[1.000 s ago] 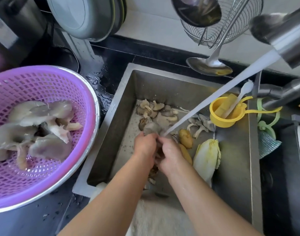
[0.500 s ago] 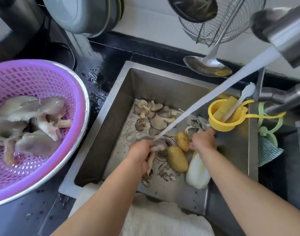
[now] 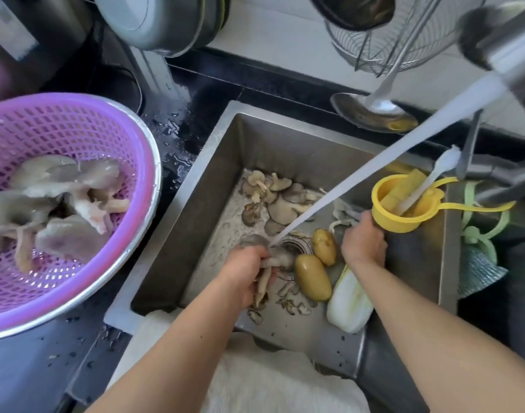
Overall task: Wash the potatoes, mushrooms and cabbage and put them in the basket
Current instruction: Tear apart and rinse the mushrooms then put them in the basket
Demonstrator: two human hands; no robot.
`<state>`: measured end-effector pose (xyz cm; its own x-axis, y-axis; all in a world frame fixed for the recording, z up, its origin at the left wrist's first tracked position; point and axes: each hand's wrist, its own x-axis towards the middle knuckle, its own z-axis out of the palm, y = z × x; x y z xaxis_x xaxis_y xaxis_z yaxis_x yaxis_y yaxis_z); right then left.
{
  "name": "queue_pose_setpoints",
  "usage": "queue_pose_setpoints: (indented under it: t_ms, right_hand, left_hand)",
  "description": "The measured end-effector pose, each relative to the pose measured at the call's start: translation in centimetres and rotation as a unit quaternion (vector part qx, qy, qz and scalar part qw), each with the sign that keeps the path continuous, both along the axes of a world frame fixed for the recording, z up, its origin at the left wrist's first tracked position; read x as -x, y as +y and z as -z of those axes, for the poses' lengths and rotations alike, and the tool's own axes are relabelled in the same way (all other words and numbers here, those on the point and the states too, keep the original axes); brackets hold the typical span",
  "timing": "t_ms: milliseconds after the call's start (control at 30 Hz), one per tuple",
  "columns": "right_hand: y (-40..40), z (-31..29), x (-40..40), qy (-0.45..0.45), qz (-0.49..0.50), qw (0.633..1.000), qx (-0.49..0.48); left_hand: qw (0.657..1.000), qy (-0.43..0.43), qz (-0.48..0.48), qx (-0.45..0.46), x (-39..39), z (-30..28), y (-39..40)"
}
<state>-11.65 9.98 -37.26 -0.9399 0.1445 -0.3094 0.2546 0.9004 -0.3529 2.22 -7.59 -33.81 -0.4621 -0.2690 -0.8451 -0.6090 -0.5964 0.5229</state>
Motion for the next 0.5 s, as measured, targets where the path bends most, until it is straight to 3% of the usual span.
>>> queue_pose_setpoints:
  t_ms: [67,200,367,500]
  right_hand:
    - [0.6,-0.4,-1.1,0.022,-0.044,0.998,-0.028]
    - [1.9,-1.3,-4.1,0.031,-0.094,0.993,-0.063]
    - [2.2,-3.2,-5.5,0.097,0.019,0.992,0.074]
    - [0.1,-5.9,-7.1,0.152,-0.043,0.969,0.188]
  left_hand:
    - [0.999,0.007,0.028,0.042,-0.3,-0.7,0.1]
    - [0.997,0.014,0.057,0.042,-1.0,-1.6,0.0]
    - [0.985,-0.016,0.121,0.119,-1.4,-1.9,0.6]
    - [0.989,-0.015,0.105,0.1,-1.9,-1.9,0.3]
